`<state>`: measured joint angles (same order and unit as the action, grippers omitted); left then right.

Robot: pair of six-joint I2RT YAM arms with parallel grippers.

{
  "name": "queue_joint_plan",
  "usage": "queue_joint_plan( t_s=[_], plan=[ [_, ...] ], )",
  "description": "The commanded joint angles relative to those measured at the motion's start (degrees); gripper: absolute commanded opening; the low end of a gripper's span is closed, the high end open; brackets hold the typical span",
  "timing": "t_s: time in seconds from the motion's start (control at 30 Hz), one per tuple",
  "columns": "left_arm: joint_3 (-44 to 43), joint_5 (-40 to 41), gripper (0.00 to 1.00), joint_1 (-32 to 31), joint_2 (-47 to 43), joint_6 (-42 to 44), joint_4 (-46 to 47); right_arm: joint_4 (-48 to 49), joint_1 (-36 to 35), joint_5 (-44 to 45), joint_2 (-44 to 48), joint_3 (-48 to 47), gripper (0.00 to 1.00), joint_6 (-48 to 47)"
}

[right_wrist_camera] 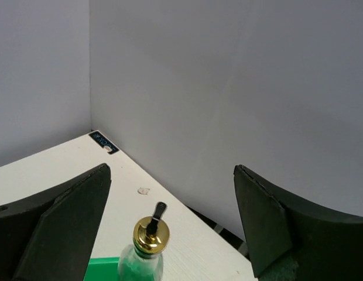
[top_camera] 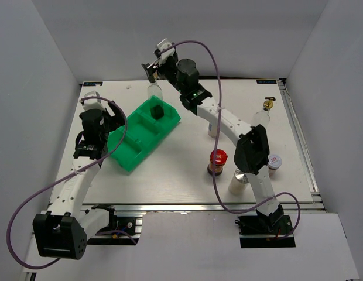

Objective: Organize the condiment bottles

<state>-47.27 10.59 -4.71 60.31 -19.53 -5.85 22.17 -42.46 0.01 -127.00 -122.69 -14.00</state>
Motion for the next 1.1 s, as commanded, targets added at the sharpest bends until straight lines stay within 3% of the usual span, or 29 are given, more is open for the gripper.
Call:
queue_joint_plan(
  t_s=[0.0, 0.2, 0.3, 0.37, 0.43, 0.53, 0.87, 1.07],
  plan=[
    [0.07, 1.54, 0.98, 0.14, -2.3, 0.28, -0.48, -4.29, -0.08, 6.64, 13.15, -0.79, 0.89, 0.9],
    [0.24, 2.59, 0.98, 0.14, -3.18, -0.07, -0.57, -20.48, 0.53, 28.23, 29.84, 10.97, 0.89, 2.48],
    [0.16, 1.98, 0.98, 0.14, -2.84, -0.25, -0.48, -33.04, 3.51, 33.46, 38.54, 18.26, 0.89, 8.17],
    [0.07, 1.8, 0.98, 0.14, -2.48, -0.42, -0.31, -40.43, 9.47, 30.08, 44.52, 22.91, 0.89, 13.53],
    [0.16, 1.45, 0.98, 0.14, -1.96, -0.51, -0.13, -42.9, 16.92, 27.77, 48.23, 26.17, 0.89, 17.15],
    [-0.02, 0.4, 0.98, 0.14, -1.08, -0.69, 0.31, -46.06, 22.31, 27.06, 53.51, 31.1, 0.89, 18.66],
    [-0.11, -0.13, 0.98, 0.14, 0.59, -0.77, 0.66, -52.05, 27.42, 29.43, 57.48, 41.13, 0.9, 19.71],
    [-0.11, -0.31, 0.98, 0.14, 0.77, -0.77, 0.75, -50.04, 30.06, 26.54, 57.48, 46.22, 0.89, 20.07]
  ],
)
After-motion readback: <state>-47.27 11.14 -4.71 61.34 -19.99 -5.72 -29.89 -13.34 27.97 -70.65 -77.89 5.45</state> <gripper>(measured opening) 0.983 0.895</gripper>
